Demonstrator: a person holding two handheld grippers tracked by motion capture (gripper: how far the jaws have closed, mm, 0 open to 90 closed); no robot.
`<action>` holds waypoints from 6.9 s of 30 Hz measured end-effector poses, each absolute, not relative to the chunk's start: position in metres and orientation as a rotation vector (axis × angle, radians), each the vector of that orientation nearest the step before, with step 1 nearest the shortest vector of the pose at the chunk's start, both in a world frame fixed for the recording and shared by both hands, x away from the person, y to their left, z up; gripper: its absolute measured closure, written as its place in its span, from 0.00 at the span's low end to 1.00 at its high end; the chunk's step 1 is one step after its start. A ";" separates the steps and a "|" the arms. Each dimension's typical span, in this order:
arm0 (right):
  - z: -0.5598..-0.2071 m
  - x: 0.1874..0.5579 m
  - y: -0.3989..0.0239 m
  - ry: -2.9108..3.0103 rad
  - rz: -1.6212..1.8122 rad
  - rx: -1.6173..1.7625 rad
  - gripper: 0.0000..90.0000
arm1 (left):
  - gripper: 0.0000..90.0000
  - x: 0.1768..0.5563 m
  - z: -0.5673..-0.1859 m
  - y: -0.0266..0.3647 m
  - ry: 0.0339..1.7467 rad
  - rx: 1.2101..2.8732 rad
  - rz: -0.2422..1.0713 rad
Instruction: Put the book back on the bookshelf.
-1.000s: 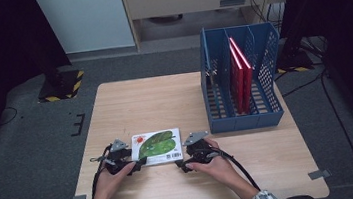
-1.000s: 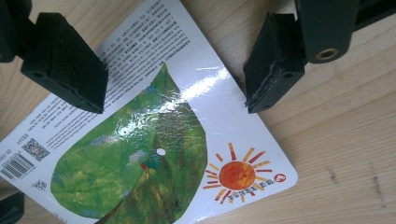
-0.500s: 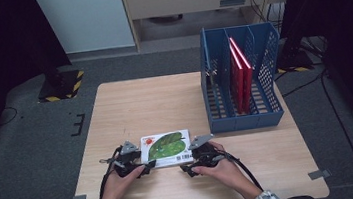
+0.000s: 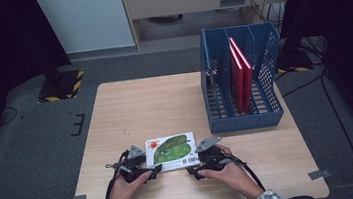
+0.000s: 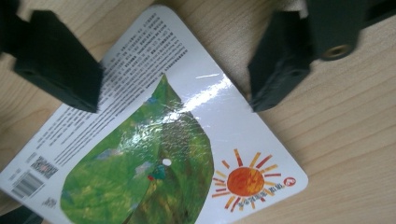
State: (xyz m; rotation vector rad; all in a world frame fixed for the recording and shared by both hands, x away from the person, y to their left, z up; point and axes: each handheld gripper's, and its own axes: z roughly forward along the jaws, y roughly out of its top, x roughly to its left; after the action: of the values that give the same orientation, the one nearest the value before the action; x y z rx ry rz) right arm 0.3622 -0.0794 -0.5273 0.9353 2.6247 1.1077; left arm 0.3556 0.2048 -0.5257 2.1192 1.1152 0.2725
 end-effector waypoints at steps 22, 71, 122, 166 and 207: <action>-0.535 0.358 -0.072 2.572 1.074 0.886 0.10 | 0.10 0.408 -0.518 0.214 1.020 2.161 0.291; -0.539 0.357 -0.050 2.461 1.029 1.034 0.01 | 0.26 0.416 -0.504 0.214 1.081 1.984 0.269; -0.538 0.363 -0.048 2.440 1.063 1.090 0.01 | 0.26 0.390 -0.516 0.214 0.987 2.043 0.071; -0.533 0.380 -0.066 2.536 1.152 1.090 0.06 | 0.31 0.397 -0.522 0.213 0.942 2.048 0.080; -0.531 0.391 -0.069 2.536 1.176 1.134 0.07 | 0.64 0.385 -0.504 0.199 0.755 2.141 0.160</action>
State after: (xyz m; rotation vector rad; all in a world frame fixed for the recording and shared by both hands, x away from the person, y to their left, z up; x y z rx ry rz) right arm 0.3909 -0.0693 -0.5307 1.1340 2.5362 1.1756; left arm 0.3846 0.1994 -0.5045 2.1414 0.7546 0.1605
